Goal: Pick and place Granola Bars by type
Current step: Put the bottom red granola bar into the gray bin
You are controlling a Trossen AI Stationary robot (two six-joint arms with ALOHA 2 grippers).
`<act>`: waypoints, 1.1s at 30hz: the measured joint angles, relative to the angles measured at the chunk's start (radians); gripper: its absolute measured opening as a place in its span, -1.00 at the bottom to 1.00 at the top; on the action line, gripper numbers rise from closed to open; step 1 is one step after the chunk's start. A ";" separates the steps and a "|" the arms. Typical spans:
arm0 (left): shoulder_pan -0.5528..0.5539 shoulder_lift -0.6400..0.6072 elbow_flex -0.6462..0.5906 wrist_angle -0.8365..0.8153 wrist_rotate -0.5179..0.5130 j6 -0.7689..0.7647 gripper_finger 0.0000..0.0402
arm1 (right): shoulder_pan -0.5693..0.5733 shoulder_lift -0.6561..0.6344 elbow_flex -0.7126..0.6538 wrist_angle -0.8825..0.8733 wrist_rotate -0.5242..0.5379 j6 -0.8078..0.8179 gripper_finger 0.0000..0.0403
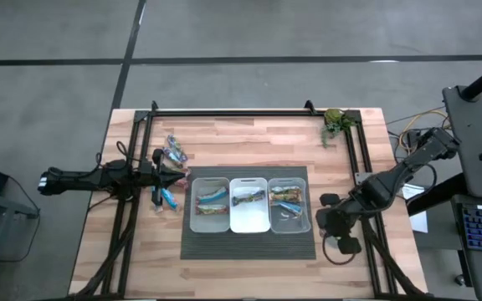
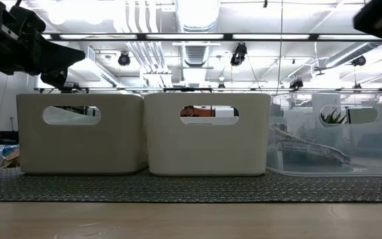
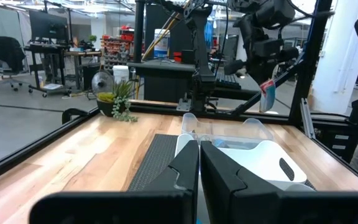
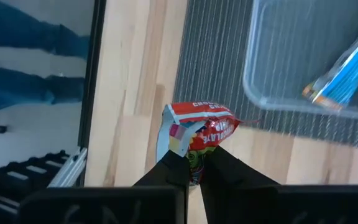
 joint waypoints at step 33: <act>0.000 0.000 0.000 0.000 0.000 0.000 -1.00 | -0.410 0.473 0.548 0.166 0.002 -0.459 -0.94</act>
